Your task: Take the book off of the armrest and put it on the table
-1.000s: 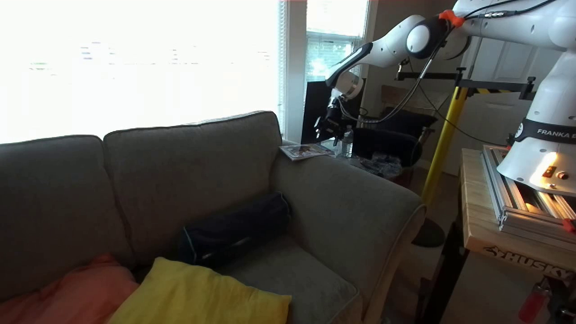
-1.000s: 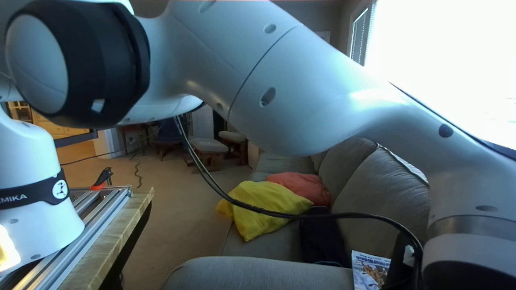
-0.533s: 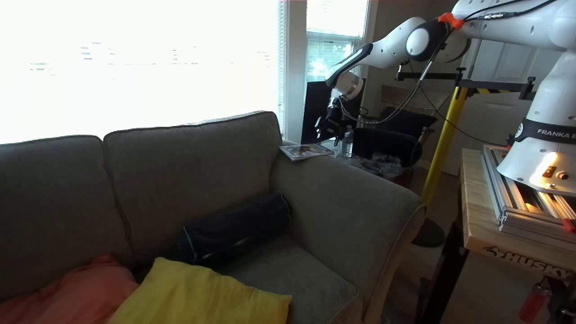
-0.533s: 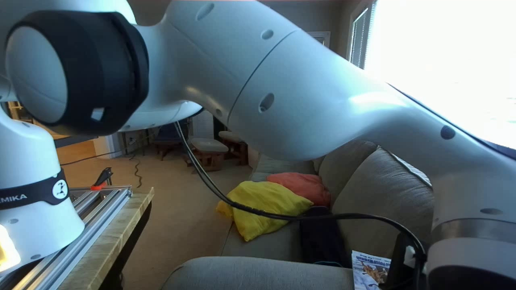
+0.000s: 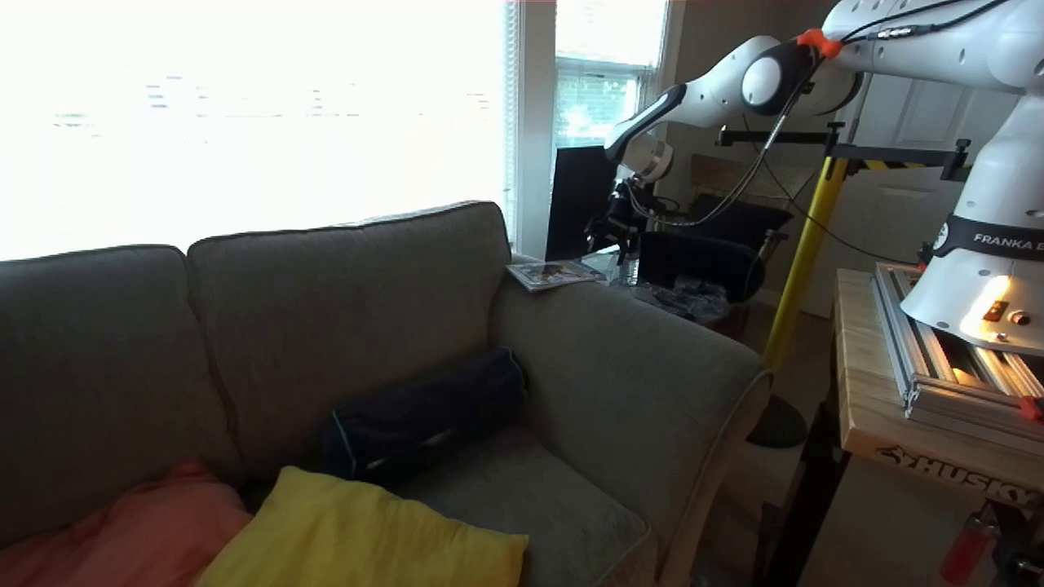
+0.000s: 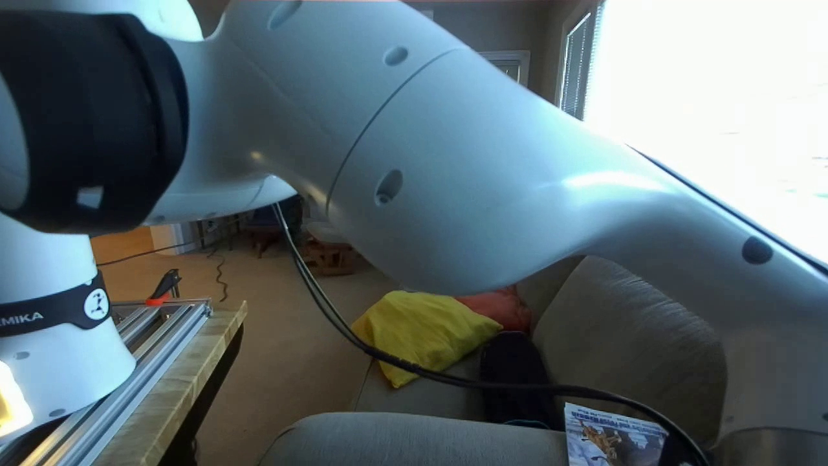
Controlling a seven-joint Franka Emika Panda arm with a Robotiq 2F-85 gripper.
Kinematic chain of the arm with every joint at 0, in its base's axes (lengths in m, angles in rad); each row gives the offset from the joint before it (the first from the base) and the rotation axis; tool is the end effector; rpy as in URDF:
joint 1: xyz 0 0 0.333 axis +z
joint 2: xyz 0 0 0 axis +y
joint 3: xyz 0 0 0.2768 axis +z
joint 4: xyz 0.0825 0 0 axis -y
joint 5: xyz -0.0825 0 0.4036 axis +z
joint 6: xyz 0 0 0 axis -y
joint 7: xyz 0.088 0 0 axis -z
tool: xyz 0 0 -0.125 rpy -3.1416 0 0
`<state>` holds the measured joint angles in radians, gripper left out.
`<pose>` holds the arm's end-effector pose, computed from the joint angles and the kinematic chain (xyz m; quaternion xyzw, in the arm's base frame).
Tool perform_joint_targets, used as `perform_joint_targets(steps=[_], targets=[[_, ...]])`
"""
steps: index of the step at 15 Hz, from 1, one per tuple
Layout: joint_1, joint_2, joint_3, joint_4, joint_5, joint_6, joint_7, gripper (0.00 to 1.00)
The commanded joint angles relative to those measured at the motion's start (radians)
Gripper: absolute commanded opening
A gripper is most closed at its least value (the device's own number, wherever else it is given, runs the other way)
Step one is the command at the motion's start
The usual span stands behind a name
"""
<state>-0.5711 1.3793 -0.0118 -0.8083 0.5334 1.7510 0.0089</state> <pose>0.6155 -0.3371 -0.0004 -0.8738 0.3698 0.1339 0.2861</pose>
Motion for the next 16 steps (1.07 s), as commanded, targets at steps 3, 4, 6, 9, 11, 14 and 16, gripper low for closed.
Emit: perform_joint_targets(steps=[3,4,6,9,11,14,16], targets=[[-0.037,0.053,0.052,0.024,0.041,0.096,-0.048,1.00],[-0.040,0.060,0.068,0.022,0.046,0.107,-0.065,1.00],[-0.042,0.073,0.103,0.014,0.056,0.123,-0.103,1.00],[-0.039,0.093,0.152,0.016,0.049,0.135,-0.168,1.00],[-0.041,0.107,0.178,0.027,0.042,0.149,-0.215,1.00],[-0.044,0.128,0.199,0.052,0.034,0.175,-0.286,0.72],[-0.051,0.125,0.211,0.047,0.038,0.190,-0.322,0.69]])
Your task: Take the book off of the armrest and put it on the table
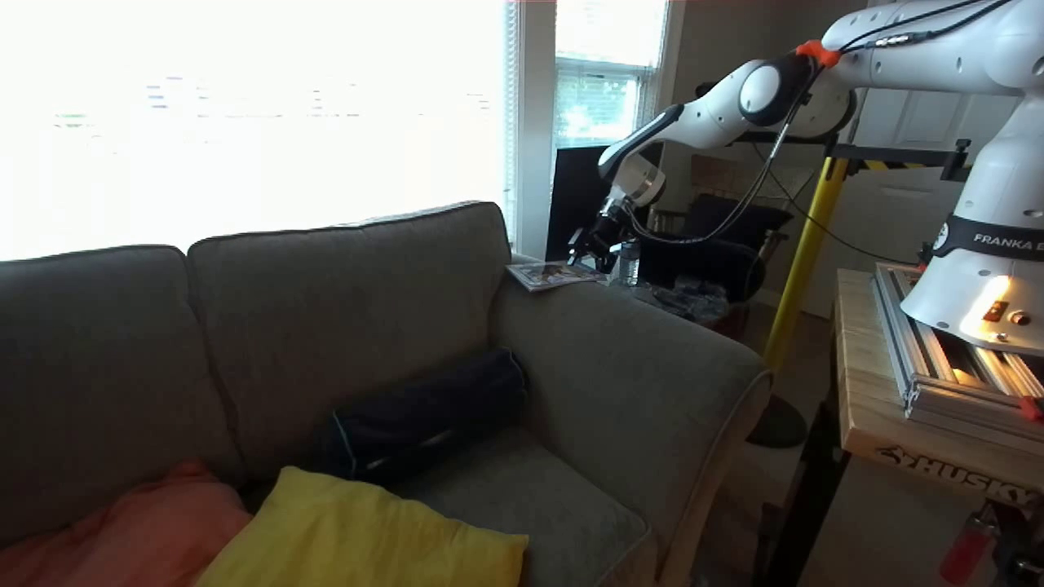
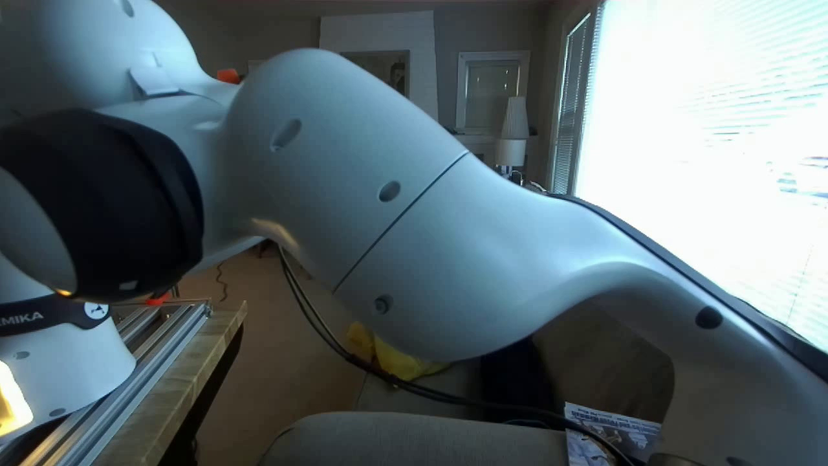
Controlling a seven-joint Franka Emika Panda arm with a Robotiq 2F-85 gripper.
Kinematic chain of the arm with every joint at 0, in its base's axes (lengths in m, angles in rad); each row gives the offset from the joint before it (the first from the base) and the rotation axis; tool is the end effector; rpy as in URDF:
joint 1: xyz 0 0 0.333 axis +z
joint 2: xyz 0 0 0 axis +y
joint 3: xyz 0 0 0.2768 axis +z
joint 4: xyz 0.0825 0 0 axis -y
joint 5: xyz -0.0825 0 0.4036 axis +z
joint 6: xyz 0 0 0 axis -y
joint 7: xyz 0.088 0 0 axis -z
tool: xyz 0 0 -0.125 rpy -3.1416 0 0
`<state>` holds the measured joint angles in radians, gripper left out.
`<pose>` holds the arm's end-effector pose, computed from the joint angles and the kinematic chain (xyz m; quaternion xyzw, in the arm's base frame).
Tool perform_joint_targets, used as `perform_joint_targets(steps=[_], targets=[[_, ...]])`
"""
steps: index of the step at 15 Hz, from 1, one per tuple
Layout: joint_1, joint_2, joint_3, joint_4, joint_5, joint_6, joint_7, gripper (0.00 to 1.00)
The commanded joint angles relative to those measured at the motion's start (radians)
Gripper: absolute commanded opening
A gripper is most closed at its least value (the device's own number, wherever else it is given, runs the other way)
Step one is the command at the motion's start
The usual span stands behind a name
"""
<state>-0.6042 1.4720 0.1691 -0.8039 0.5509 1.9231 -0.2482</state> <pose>0.6377 -0.2921 -0.0443 -0.8905 0.2767 0.0364 0.3594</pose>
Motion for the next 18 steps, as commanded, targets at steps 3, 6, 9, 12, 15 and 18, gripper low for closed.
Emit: perform_joint_targets(steps=[3,6,9,12,15,18], targets=[[-0.028,0.017,0.038,0.024,0.017,0.021,-0.101,0.46],[-0.038,0.014,0.038,0.018,0.015,0.018,-0.118,0.26],[-0.047,0.006,0.042,0.007,0.014,0.011,-0.124,0.06],[-0.059,-0.040,0.047,-0.042,0.009,-0.013,-0.112,0.00],[-0.073,-0.138,0.032,-0.143,-0.001,-0.047,-0.099,0.02],[-0.081,-0.275,-0.004,-0.282,-0.016,-0.062,-0.081,0.02]])
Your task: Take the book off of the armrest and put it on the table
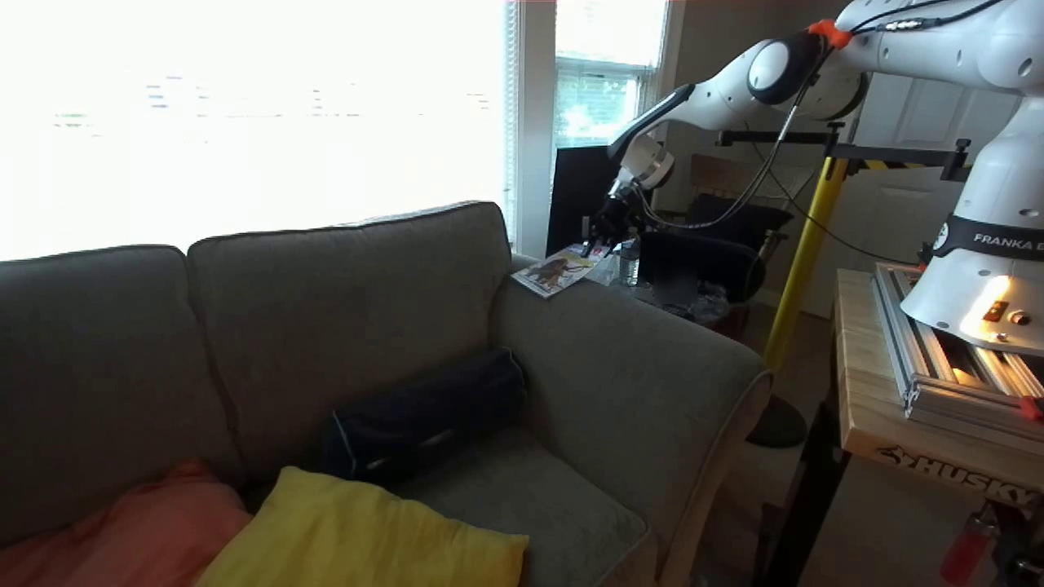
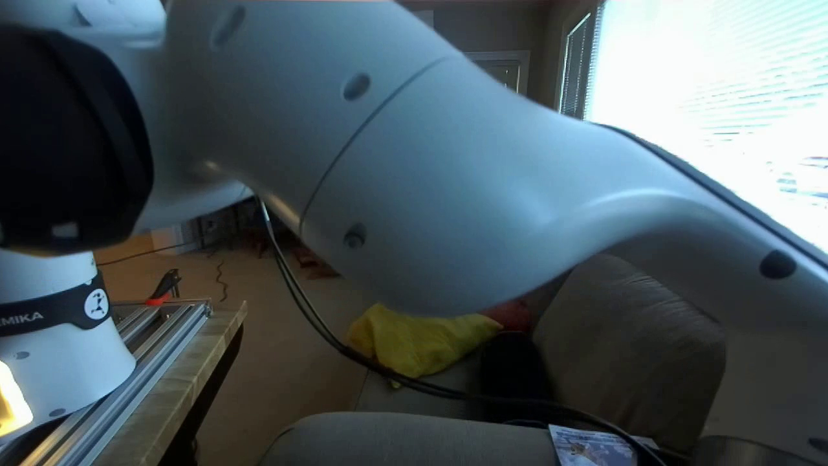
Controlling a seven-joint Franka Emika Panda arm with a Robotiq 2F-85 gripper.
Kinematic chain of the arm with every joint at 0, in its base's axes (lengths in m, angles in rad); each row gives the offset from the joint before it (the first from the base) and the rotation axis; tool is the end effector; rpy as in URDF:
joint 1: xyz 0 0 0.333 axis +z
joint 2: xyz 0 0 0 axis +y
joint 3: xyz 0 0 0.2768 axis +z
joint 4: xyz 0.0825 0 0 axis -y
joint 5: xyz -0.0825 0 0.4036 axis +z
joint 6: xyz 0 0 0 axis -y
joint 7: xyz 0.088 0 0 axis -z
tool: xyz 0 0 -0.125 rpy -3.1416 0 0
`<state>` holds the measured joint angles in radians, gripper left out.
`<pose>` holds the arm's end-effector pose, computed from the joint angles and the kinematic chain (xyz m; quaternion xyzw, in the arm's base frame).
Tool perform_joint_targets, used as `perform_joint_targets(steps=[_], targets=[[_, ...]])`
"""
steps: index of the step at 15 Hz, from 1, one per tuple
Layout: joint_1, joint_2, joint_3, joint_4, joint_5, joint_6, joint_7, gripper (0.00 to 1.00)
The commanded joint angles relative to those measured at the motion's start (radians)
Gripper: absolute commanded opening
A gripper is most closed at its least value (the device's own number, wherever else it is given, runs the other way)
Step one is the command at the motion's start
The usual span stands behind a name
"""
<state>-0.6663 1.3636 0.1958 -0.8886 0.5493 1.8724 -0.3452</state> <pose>0.6333 -0.3165 -0.0006 -0.8940 0.2370 0.0158 0.3799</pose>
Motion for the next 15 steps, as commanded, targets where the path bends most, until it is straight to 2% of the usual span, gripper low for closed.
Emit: perform_joint_targets(steps=[1,5,8,12,15], targets=[[-0.015,-0.206,-0.047,-0.235,-0.020,-0.010,0.022,0.02],[0.001,-0.368,-0.119,-0.396,-0.026,-0.001,0.056,0.02],[0.019,-0.501,-0.162,-0.529,-0.066,-0.033,0.016,0.02],[0.045,-0.698,-0.180,-0.689,-0.180,-0.097,-0.046,0.02],[0.111,-0.832,-0.231,-0.748,-0.262,-0.185,-0.092,0.02]])
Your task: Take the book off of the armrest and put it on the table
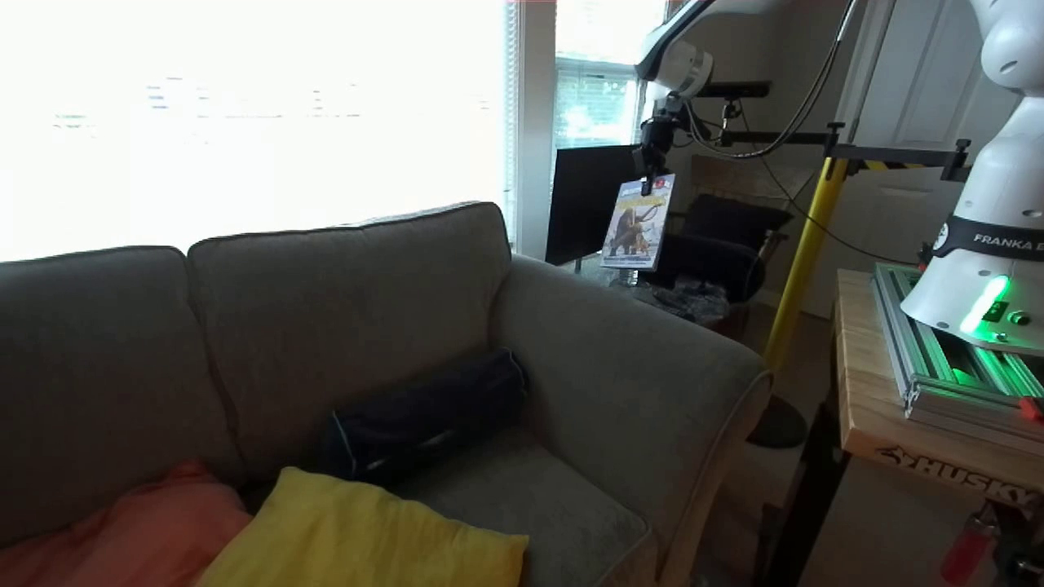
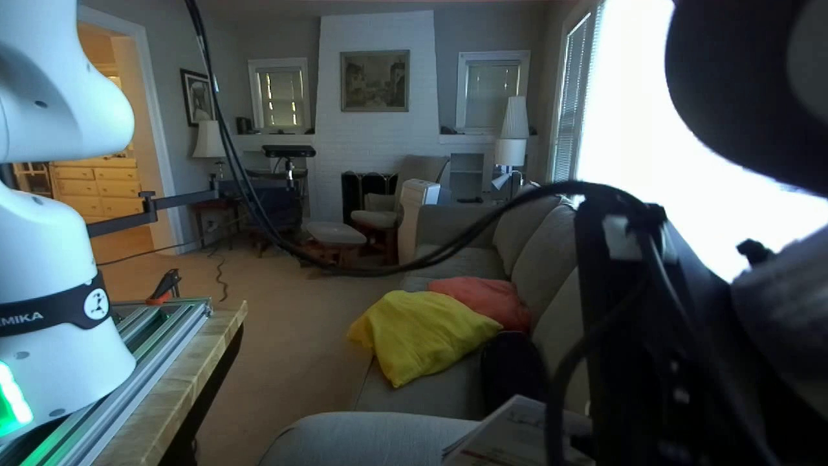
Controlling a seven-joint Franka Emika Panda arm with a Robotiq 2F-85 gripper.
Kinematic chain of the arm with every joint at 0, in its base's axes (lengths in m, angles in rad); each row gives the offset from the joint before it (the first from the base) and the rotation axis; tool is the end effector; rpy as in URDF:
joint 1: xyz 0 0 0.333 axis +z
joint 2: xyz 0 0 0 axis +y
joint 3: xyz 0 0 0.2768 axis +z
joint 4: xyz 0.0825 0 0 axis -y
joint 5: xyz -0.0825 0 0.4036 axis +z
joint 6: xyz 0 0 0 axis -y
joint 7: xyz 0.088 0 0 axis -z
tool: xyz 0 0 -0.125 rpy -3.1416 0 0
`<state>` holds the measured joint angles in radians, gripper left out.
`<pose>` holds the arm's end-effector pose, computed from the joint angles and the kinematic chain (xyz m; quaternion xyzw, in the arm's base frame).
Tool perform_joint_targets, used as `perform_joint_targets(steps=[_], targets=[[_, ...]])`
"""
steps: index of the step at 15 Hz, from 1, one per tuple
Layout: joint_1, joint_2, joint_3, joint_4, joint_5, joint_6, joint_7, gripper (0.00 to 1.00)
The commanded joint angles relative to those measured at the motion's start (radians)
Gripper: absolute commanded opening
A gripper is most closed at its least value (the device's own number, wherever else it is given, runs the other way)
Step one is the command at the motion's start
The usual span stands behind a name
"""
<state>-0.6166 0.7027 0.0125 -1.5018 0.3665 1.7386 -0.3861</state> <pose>0.5508 -0.3336 0.1733 -0.9425 0.1751 0.1180 0.2592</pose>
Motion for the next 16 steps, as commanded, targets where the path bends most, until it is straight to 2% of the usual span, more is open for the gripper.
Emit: perform_joint_targets(steps=[1,2,3,7,11,16], targets=[[0.085,-0.206,-0.062,-0.148,-0.111,-0.076,-0.063,0.02],[0.109,-0.239,-0.080,-0.150,-0.136,-0.092,-0.056,0.02],[0.136,-0.270,-0.100,-0.162,-0.145,-0.059,-0.022,0.02],[0.196,-0.364,-0.160,-0.217,-0.076,0.080,0.132,0.02],[0.225,-0.430,-0.198,-0.331,-0.036,0.223,0.279,0.02],[0.231,-0.459,-0.236,-0.472,0.041,0.415,0.402,0.02]])
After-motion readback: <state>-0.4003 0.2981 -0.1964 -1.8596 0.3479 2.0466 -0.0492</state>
